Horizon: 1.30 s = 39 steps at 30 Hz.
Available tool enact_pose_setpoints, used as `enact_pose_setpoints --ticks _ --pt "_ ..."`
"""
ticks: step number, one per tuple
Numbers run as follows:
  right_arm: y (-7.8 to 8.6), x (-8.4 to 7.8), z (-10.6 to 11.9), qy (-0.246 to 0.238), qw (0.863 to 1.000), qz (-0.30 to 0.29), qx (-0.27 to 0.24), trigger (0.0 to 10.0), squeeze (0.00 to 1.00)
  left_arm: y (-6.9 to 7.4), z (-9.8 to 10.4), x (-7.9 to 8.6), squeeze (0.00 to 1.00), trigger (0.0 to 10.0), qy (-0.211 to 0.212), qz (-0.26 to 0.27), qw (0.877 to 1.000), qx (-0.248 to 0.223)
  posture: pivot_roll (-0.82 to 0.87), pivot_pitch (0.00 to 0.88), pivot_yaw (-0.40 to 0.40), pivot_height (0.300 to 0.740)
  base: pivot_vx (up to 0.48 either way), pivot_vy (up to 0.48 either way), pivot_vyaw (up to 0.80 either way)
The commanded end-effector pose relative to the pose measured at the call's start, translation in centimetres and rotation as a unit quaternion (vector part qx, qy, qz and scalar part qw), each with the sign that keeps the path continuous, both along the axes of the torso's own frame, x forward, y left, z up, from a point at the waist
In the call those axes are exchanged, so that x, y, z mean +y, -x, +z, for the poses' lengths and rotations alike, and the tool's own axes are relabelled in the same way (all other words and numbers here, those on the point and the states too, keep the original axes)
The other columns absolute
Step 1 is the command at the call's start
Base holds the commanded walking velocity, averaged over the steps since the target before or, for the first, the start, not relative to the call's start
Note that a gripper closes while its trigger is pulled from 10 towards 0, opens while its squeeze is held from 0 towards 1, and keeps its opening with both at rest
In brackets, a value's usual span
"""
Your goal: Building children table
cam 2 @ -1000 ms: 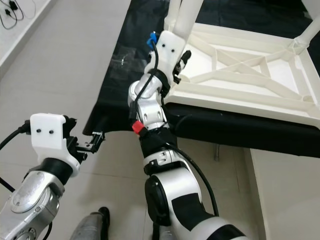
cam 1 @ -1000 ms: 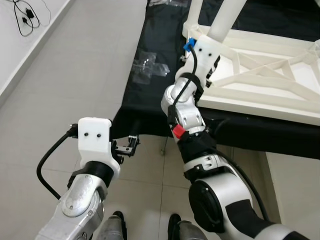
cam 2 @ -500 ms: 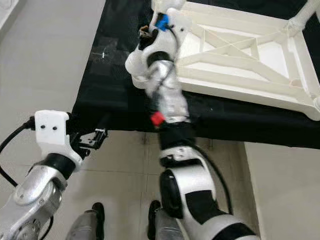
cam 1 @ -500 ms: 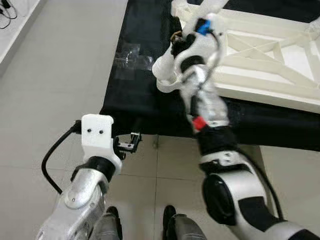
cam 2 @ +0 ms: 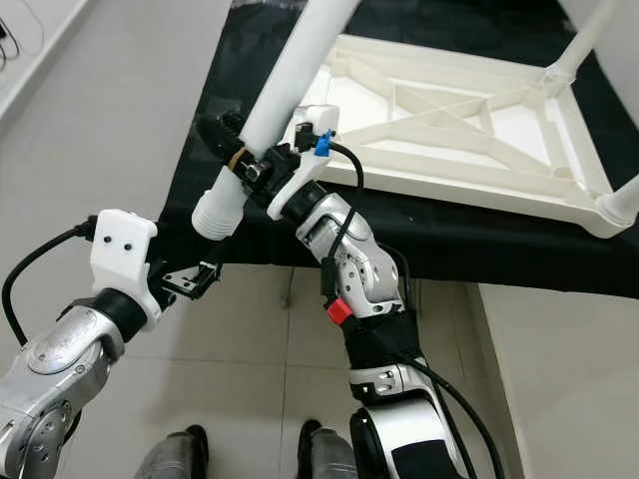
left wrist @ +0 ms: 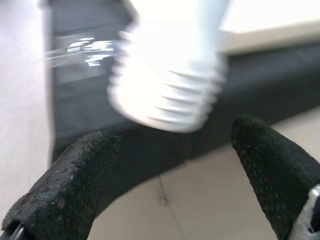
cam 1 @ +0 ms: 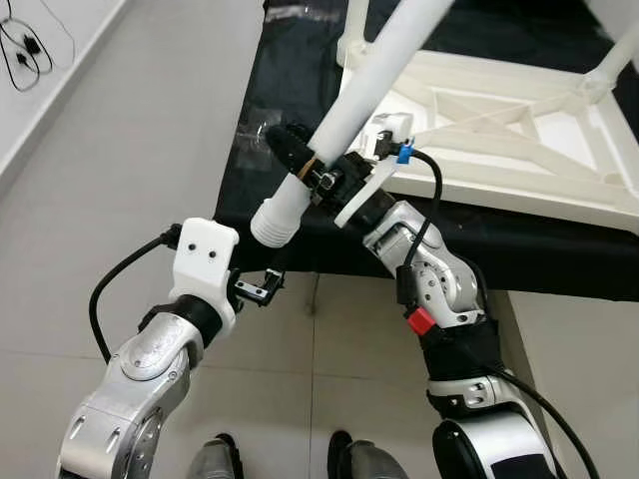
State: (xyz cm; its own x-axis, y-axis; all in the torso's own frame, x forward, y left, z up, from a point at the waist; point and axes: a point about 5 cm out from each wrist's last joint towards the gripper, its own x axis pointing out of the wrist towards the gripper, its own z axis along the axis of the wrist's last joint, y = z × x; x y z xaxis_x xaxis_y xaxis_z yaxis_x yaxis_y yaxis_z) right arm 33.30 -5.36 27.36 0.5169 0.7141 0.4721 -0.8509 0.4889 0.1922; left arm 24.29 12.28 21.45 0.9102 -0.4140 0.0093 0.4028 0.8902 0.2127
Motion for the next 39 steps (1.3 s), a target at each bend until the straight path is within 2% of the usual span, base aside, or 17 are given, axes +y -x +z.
enact_pose_setpoints --ticks 1,2,5,10,17,18,22,28,30,31,32,33,34,35,36,37,39 --pt "0.6 0.6 -0.4 0.002 1.0 0.023 0.004 10.0 0.0 -0.1 -0.6 -0.3 1.0 10.0 -0.031 -0.011 0.999 0.003 0.13 0.115 -0.064 0.74 0.0 0.0 0.0" --pt "1.0 0.7 -0.9 0.007 0.999 0.038 0.011 10.0 0.0 -0.3 -1.0 -0.6 0.0 10.0 -0.056 -0.018 0.998 0.002 0.13 0.112 -0.068 0.74 0.0 0.0 0.0" --pt "1.6 0.9 -1.5 0.015 0.998 0.062 0.021 10.0 0.0 -0.7 -1.3 -0.9 0.0 10.0 -0.074 -0.028 0.997 0.001 0.13 0.111 -0.07 0.74 0.0 0.0 0.0" --pt "3.0 1.3 -2.8 0.042 0.993 0.103 0.032 10.0 0.0 -1.9 -0.8 -1.0 0.0 10.0 -0.12 -0.042 0.991 -0.027 0.12 0.109 -0.07 0.74 0.0 0.0 0.0" --pt "3.6 1.5 -3.8 0.06 0.991 0.11 0.038 10.0 0.0 -2.6 -0.5 -0.8 0.0 10.0 -0.122 -0.045 0.991 -0.042 0.11 0.109 -0.062 0.74 0.0 0.0 0.0" --pt "3.7 1.5 -3.9 0.062 0.991 0.109 0.04 10.0 0.0 -2.6 -0.6 -0.9 0.0 0.0 -0.121 -0.05 0.991 -0.04 0.11 0.104 -0.063 0.74 0.0 0.0 0.0" --pt "3.8 1.4 -4.0 0.063 0.991 0.107 0.044 10.0 0.0 -2.4 -0.9 -1.0 0.0 0.0 -0.115 -0.057 0.991 -0.038 0.11 0.104 -0.061 0.74 0.0 0.0 0.0" --pt "3.2 0.8 -3.8 0.065 0.994 0.076 0.048 10.0 0.0 -2.1 -2.4 -1.0 0.0 0.0 -0.106 -0.062 0.992 0.001 0.11 0.098 -0.061 0.74 0.0 0.0 0.0" --pt "2.7 0.5 -3.6 0.064 0.995 0.054 0.045 10.0 0.0 -2.0 -3.3 -0.7 0.0 0.0 -0.101 -0.054 0.993 0.03 0.11 0.098 -0.06 0.74 0.0 0.0 0.0" --pt "2.7 0.5 -3.6 0.064 0.995 0.054 0.045 10.0 0.0 -2.0 -3.3 -0.7 0.0 0.0 -0.101 -0.054 0.993 0.03 0.11 0.098 -0.06 0.74 0.0 0.0 0.0" --pt "2.2 0.3 -3.4 0.064 0.996 0.034 0.049 10.0 0.0 -2.0 -3.8 -0.6 0.0 0.0 -0.1 -0.053 0.992 0.055 0.12 0.093 -0.058 0.74 0.0 0.0 0.0" --pt "1.9 0.2 -3.3 0.064 0.996 0.022 0.052 1.3 0.0 -1.9 -4.2 -0.6 0.0 10.0 -0.098 -0.055 0.991 0.072 0.12 0.093 -0.058 0.74 0.0 0.0 0.0" --pt "1.4 -0.2 -2.7 0.043 0.998 0.008 0.05 1.3 0.0 -1.7 -4.4 -0.5 0.0 10.0 -0.087 -0.069 0.99 0.084 0.12 0.091 -0.058 0.74 0.0 0.0 0.0" --pt "1.4 -0.2 -2.7 0.043 0.998 0.008 0.05 1.3 0.0 -1.7 -4.4 -0.5 0.0 10.0 -0.087 -0.069 0.99 0.084 0.12 0.091 -0.058 0.74 0.0 0.0 0.0" --pt "0.9 -0.8 -2.1 0.022 0.998 0.002 0.051 0.0 0.0 -1.3 -4.4 -0.4 0.0 10.0 -0.072 -0.09 0.989 0.095 0.12 0.092 -0.057 0.74 0.0 0.0 0.0" --pt "0.6 -1.2 -1.8 0.008 0.999 0.001 0.051 0.0 0.0 -1.1 -4.4 -0.3 0.0 10.0 -0.062 -0.105 0.987 0.1 0.12 0.091 -0.057 0.74 0.0 0.0 0.0" --pt "0.3 -1.8 -1.5 0.01 0.998 0.029 0.049 0.0 0.0 -0.7 -4.4 0.1 0.0 10.0 -0.043 -0.131 0.984 0.114 0.13 0.094 -0.058 0.74 0.0 0.0 0.0"
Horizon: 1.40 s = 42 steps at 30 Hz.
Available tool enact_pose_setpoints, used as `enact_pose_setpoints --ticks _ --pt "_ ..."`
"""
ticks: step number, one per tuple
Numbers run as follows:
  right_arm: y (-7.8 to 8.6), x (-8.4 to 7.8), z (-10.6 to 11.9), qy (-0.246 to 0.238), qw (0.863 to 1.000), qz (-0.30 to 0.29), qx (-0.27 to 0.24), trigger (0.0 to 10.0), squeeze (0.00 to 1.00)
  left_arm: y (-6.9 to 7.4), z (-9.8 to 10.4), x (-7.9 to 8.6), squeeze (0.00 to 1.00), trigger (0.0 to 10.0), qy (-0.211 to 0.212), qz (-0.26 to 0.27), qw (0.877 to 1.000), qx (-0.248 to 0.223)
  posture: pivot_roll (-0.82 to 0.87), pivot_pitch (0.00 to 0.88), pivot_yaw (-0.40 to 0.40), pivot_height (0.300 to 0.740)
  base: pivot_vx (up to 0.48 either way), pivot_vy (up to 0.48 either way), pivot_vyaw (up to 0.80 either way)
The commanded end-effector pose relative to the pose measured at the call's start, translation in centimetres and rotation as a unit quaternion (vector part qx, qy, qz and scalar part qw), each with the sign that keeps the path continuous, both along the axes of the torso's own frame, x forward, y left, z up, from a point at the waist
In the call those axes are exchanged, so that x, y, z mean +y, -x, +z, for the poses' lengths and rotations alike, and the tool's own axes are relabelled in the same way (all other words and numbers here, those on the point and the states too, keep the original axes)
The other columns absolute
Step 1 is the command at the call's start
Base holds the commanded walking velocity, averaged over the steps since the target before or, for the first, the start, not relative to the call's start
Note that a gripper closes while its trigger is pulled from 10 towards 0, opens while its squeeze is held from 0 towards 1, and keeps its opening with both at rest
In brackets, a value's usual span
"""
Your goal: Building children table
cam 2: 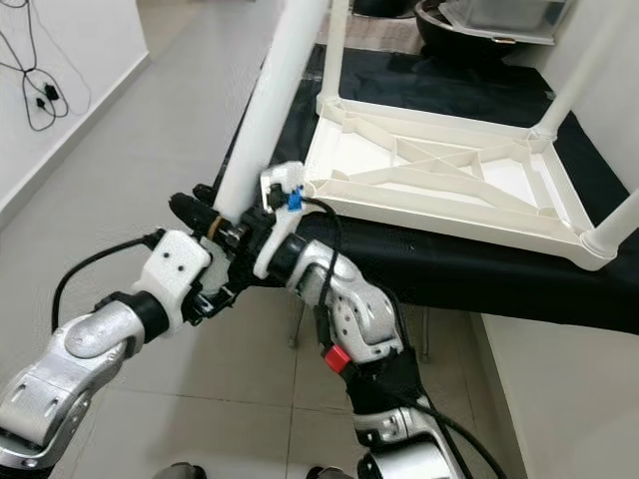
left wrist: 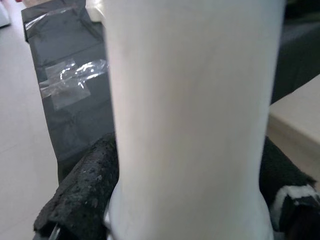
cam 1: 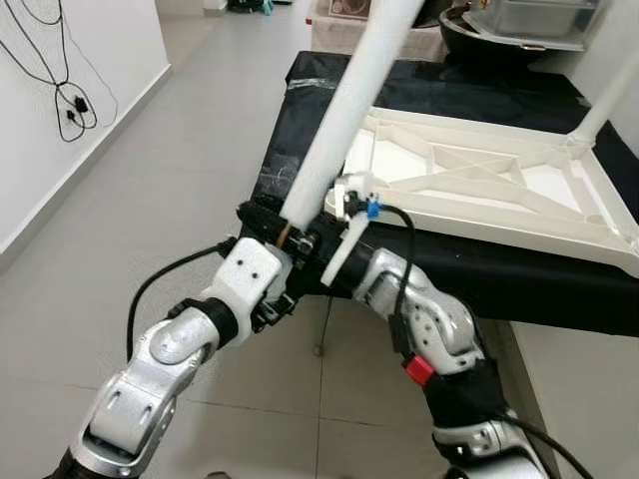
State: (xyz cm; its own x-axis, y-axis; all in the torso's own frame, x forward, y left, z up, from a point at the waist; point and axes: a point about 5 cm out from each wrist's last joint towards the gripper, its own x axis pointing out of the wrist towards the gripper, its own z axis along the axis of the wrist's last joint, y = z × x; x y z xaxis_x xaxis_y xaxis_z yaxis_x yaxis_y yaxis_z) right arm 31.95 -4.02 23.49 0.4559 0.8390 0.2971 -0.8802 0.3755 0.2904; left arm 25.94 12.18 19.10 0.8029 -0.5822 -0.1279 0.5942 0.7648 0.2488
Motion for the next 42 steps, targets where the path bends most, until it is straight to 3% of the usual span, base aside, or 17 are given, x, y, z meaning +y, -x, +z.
enact_pose_setpoints --ticks 1,2,4,5,6,7,14,15,22,25,26,27,29,31,34,37,42 --pt "-1.0 -3.1 2.3 -0.047 0.997 -0.054 -0.036 0.0 0.0 0.9 -2.0 0.2 0.0 10.0 0.003 -0.027 0.997 0.066 0.13 0.094 -0.058 0.74 0.0 0.0 0.0" --pt "-1.0 -3.3 2.3 -0.034 0.998 -0.027 -0.039 10.0 0.0 1.2 -2.1 0.5 0.0 10.0 0.001 -0.046 0.996 0.077 0.13 0.093 -0.056 0.74 0.0 0.0 0.0" --pt "-0.9 -3.6 2.0 -0.015 0.999 0.013 -0.044 10.0 0.0 1.6 -2.2 1.1 0.0 10.0 -0.011 -0.073 0.993 0.088 0.13 0.093 -0.052 0.74 0.0 0.0 0.0" --pt "-0.9 -3.7 2.0 -0.018 0.999 0.028 -0.039 10.0 0.47 1.7 -2.3 1.3 0.0 10.0 -0.012 -0.079 0.992 0.095 0.13 0.095 -0.052 0.74 0.0 0.0 0.0" --pt "-0.9 -3.7 2.0 -0.018 0.999 0.028 -0.039 10.0 0.47 1.7 -2.3 1.3 0.0 10.0 -0.012 -0.079 0.992 0.095 0.13 0.095 -0.052 0.74 0.0 0.0 0.0" --pt "-0.9 -3.8 1.9 -0.032 0.998 0.041 -0.027 10.0 1.0 1.7 -2.3 1.4 0.0 10.0 -0.012 -0.083 0.991 0.102 0.14 0.098 -0.048 0.74 0.0 0.0 0.0" --pt "-0.4 -3.2 1.9 -0.031 0.995 0.085 -0.029 10.0 1.0 2.4 -2.6 1.1 0.0 10.0 0.004 -0.103 0.986 0.13 0.14 0.104 -0.042 0.74 0.0 0.0 0.0" --pt "-0.3 -3.1 2.0 -0.031 0.994 0.1 -0.03 10.0 0.0 2.6 -2.7 1.0 0.0 10.0 0.012 -0.107 0.985 0.138 0.14 0.105 -0.04 0.74 0.0 0.0 0.0" --pt "0.7 -3.3 2.1 -0.038 0.981 0.188 -0.017 10.0 0.0 3.6 -2.1 0.5 0.0 10.0 0.038 -0.167 0.972 0.159 0.14 0.11 -0.036 0.74 0.0 0.0 0.0" --pt "1.3 -3.2 1.9 -0.04 0.972 0.232 -0.012 10.0 0.0 4.8 -1.6 0.1 0.0 10.0 0.119 -0.225 0.94 0.227 0.13 0.108 -0.034 0.74 0.0 0.0 0.0" --pt "1.3 -3.2 1.9 -0.04 0.972 0.232 -0.012 10.0 0.0 4.8 -1.6 0.1 0.0 10.0 0.119 -0.225 0.94 0.227 0.13 0.108 -0.034 0.74 0.0 0.0 0.0" --pt "1.5 -3.2 1.6 -0.03 0.968 0.249 -0.015 10.0 0.0 5.5 -1.3 0.1 0.0 10.0 0.142 -0.258 0.921 0.253 0.13 0.108 -0.034 0.74 0.0 0.0 0.0" --pt "1.5 -3.2 1.2 -0.017 0.966 0.256 -0.018 10.0 0.0 6.2 -1.2 0.2 0.0 10.0 0.163 -0.283 0.902 0.284 0.13 0.108 -0.034 0.74 0.0 0.0 0.0" --pt "1.5 -3.2 1.2 -0.017 0.966 0.256 -0.018 10.0 0.0 6.2 -1.2 0.2 0.0 10.0 0.163 -0.283 0.902 0.284 0.13 0.108 -0.034 0.74 0.0 0.0 0.0" --pt "1.6 -3.2 0.8 0.003 0.961 0.275 -0.023 10.0 0.0 7.4 -1.6 0.8 0.0 10.0 0.156 -0.313 0.88 0.323 0.14 0.119 -0.031 0.74 0.0 0.0 0.0" --pt "1.8 -3.3 0.7 0.013 0.957 0.29 -0.022 10.0 0.0 8.2 -2.1 1.6 0.0 10.0 0.136 -0.327 0.867 0.35 0.14 0.123 -0.028 0.74 0.0 0.0 0.0" --pt "2.1 -3.3 0.4 0.022 0.949 0.313 -0.008 10.0 0.0 8.9 -3.0 2.6 0.0 10.0 0.101 -0.322 0.861 0.38 0.13 0.126 -0.026 0.74 0.0 0.0 0.0"
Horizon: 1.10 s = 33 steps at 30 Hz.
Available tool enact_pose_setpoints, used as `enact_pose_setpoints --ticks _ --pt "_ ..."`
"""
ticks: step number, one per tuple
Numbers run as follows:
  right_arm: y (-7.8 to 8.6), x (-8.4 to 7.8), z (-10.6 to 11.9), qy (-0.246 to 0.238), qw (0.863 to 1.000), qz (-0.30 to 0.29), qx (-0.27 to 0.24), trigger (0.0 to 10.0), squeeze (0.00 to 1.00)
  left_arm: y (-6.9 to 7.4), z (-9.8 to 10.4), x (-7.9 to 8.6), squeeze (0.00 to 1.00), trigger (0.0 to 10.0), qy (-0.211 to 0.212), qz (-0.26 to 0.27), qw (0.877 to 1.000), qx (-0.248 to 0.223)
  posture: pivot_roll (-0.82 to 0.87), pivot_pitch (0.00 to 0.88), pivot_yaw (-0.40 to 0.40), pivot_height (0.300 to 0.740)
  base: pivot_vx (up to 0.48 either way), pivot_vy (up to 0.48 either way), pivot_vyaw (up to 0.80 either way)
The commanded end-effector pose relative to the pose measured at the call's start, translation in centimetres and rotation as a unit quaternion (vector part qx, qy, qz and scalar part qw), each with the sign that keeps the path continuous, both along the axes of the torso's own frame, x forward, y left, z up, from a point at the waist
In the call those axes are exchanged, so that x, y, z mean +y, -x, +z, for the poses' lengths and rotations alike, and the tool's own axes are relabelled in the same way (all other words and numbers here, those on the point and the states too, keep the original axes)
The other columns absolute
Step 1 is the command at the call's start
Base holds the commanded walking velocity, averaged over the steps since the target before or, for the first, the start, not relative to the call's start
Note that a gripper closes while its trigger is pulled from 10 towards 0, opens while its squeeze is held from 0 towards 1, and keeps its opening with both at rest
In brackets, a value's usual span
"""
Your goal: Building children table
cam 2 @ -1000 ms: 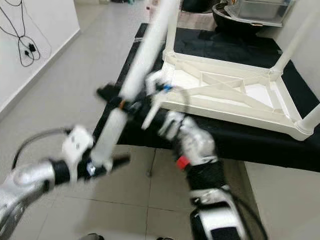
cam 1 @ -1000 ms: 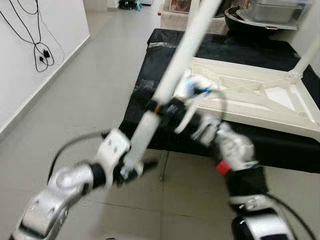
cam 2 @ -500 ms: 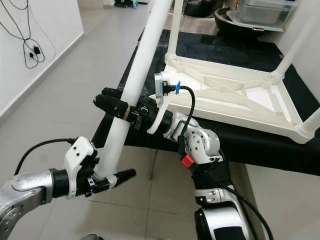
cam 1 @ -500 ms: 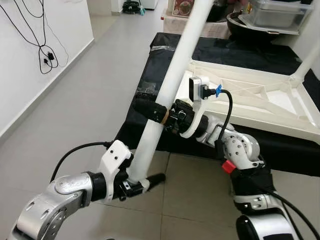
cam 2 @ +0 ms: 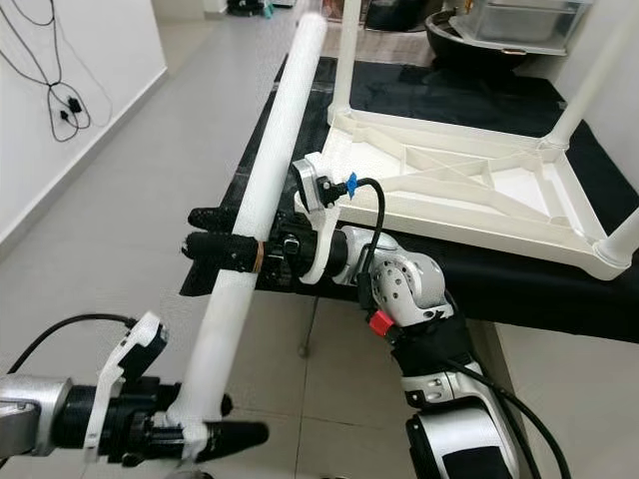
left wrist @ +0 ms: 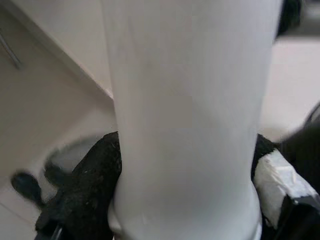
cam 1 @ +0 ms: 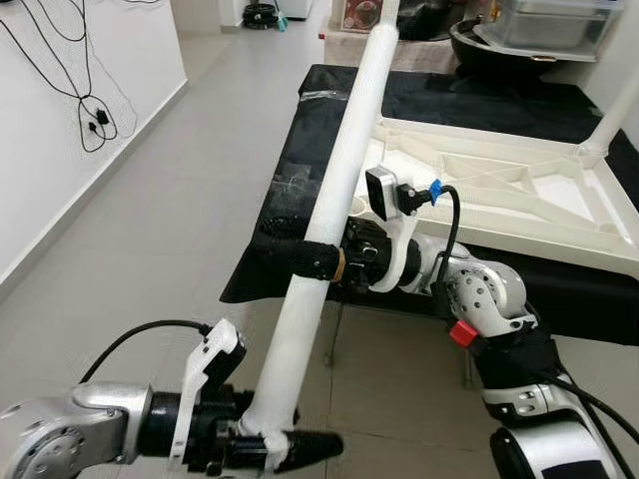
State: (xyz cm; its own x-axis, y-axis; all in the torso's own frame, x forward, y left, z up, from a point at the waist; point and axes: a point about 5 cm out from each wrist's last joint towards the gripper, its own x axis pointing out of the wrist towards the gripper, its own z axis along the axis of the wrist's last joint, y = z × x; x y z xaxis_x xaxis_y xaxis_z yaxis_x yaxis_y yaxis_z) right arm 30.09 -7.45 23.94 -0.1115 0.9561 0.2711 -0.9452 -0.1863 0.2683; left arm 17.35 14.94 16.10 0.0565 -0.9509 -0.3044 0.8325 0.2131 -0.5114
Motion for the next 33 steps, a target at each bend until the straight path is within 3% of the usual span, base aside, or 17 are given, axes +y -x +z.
enact_pose_setpoints --ticks 1,4,6,11,17,33 --pt "0.3 0.2 -0.2 0.011 1.0 0.022 0.004 10.0 0.0 0.3 -0.1 0.0 0.0 10.0 -0.016 -0.014 1.0 -0.009 0.13 0.127 -0.026 0.74 0.0 0.0 0.0" --pt "0.8 0.1 -0.3 0.016 0.999 0.04 0.012 10.0 0.0 -0.3 -0.5 0.7 0.0 10.0 -0.056 -0.009 0.998 -0.039 0.13 0.127 -0.026 0.74 0.0 0.0 0.0" --pt "0.8 0.1 -0.3 0.015 0.999 0.045 0.015 10.0 0.0 -0.6 -0.5 0.9 0.0 10.0 -0.062 -0.004 0.997 -0.039 0.13 0.126 -0.025 0.74 0.0 0.0 0.0" --pt "1.5 0.1 -0.5 0.016 0.997 0.069 0.033 10.0 0.0 -2.4 -0.4 1.4 0.0 10.0 -0.096 -0.003 0.991 -0.095 0.12 0.121 -0.023 0.74 0.0 0.0 0.0" --pt "1.9 0.7 -0.4 0.005 0.996 0.077 0.035 10.0 0.0 -3.5 -0.2 0.9 0.0 10.0 -0.092 -0.006 0.989 -0.119 0.11 0.119 -0.024 0.74 0.0 0.0 0.0" --pt "1.2 2.0 1.5 -0.045 0.998 0.041 0.027 10.0 0.0 -3.4 -1.5 0.0 0.0 10.0 -0.078 -0.021 0.991 -0.111 0.09 0.106 -0.029 0.74 0.0 0.0 0.0"
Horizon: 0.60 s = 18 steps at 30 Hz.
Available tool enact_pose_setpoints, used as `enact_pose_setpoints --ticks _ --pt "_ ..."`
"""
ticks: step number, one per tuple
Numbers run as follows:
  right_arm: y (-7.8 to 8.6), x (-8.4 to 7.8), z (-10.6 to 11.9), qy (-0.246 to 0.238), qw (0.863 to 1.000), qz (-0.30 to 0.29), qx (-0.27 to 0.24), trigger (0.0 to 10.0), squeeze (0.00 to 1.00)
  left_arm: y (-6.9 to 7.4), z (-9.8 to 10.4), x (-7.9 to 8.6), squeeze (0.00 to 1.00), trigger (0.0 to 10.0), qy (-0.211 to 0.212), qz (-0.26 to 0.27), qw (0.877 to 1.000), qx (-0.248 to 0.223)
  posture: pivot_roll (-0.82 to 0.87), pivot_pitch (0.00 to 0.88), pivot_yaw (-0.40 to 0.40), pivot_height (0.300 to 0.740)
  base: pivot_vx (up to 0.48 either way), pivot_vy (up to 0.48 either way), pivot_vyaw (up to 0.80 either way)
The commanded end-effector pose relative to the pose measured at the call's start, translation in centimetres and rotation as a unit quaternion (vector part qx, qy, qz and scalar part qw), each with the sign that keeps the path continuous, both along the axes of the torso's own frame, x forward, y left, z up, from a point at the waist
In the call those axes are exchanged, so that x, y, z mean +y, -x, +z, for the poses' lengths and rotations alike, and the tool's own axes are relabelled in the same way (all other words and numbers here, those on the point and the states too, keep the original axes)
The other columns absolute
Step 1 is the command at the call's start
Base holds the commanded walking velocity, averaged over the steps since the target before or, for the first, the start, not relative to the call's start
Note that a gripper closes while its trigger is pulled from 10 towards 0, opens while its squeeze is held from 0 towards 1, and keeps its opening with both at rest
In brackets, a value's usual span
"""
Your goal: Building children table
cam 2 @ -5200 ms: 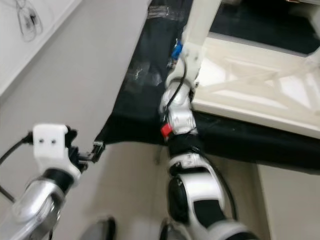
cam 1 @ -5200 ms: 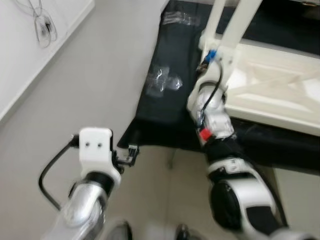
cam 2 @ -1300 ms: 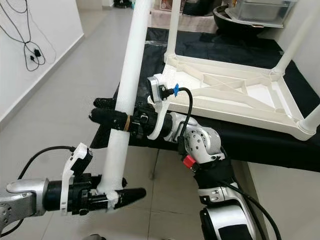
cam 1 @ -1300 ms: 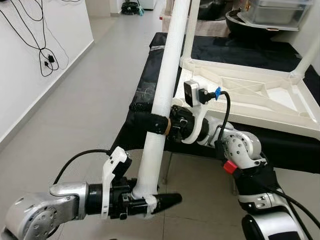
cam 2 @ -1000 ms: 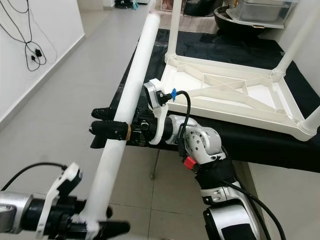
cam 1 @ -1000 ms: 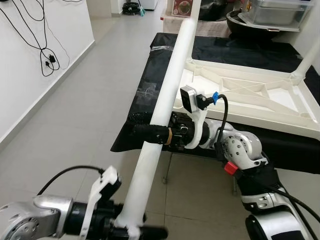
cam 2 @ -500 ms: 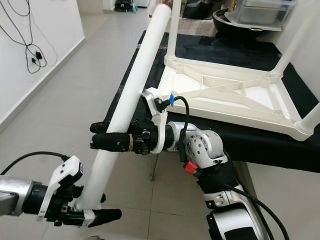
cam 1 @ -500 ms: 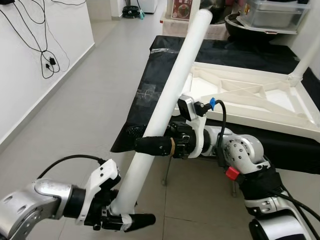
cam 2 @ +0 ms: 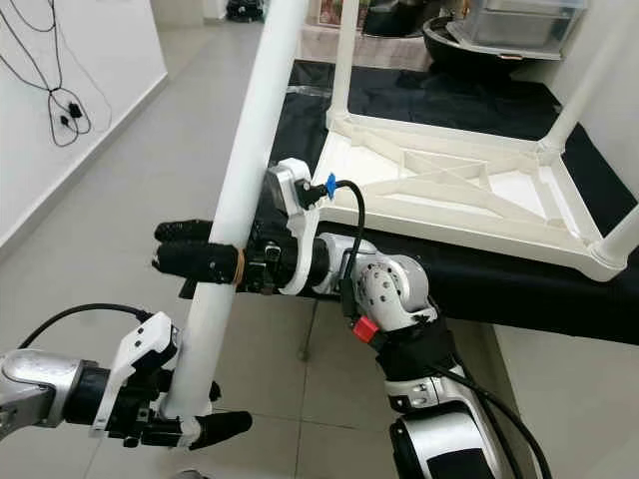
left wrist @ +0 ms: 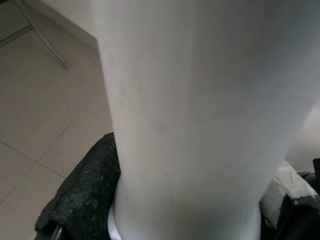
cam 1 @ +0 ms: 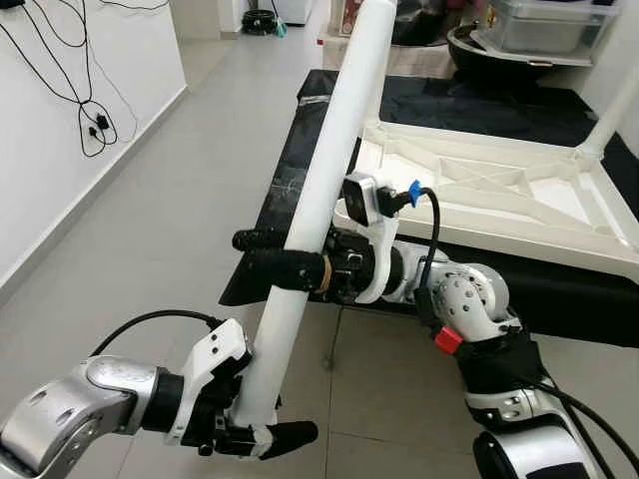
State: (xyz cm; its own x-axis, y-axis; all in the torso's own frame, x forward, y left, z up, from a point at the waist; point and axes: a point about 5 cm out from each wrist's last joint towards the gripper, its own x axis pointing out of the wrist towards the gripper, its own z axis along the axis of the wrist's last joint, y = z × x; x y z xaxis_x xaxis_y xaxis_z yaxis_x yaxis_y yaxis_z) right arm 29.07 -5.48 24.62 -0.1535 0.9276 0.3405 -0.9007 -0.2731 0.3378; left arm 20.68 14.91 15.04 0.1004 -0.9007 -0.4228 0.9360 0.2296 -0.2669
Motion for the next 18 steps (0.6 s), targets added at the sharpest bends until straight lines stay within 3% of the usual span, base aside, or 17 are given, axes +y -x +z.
enact_pose_setpoints --ticks 1,9,10,11,12,13,18 --pt "0.19 0.09 0.84 -0.014 1.0 0.002 -0.019 10.0 0.0 -0.1 -0.45 0.07 0.0 10.0 -0.004 0.002 1.0 0.007 0.09 0.106 -0.029 0.74 0.0 0.0 0.0" --pt "0.66 0.45 0.55 -0.004 1.0 0.009 -0.029 10.0 0.0 -0.08 -0.43 0.21 0.0 10.0 0.004 0.003 1.0 0.014 0.09 0.105 -0.031 0.74 0.0 0.0 0.0" --pt "0.7 0.5 0.51 -0.003 1.0 0.009 -0.03 5.1 0.0 -0.12 -0.39 0.24 0.0 10.0 0.005 0.004 1.0 0.015 0.09 0.108 -0.031 0.74 0.0 0.0 0.0" --pt "0.74 0.56 0.42 -0.001 1.0 0.008 -0.03 1.3 0.0 -0.17 -0.35 0.28 0.0 10.0 0.007 0.005 1.0 0.016 0.09 0.108 -0.031 0.74 0.0 0.0 0.0" --pt "0.74 0.56 0.42 -0.001 1.0 0.008 -0.03 1.3 0.0 -0.17 -0.35 0.28 0.0 10.0 0.007 0.005 1.0 0.016 0.09 0.108 -0.031 0.74 0.0 0.0 0.0" --pt "0.82 0.57 0.29 0.003 0.999 0.009 -0.033 0.0 0.0 -0.26 -0.31 0.32 0.0 10.0 0.007 0.006 1.0 0.016 0.09 0.11 -0.032 0.74 0.0 0.0 0.0" --pt "1.0 0.57 0.06 0.008 0.999 0.012 -0.037 0.0 0.0 -0.47 -0.17 0.44 0.0 10.0 0.01 0.009 1.0 0.015 0.09 0.111 -0.03 0.74 0.0 0.0 0.0"
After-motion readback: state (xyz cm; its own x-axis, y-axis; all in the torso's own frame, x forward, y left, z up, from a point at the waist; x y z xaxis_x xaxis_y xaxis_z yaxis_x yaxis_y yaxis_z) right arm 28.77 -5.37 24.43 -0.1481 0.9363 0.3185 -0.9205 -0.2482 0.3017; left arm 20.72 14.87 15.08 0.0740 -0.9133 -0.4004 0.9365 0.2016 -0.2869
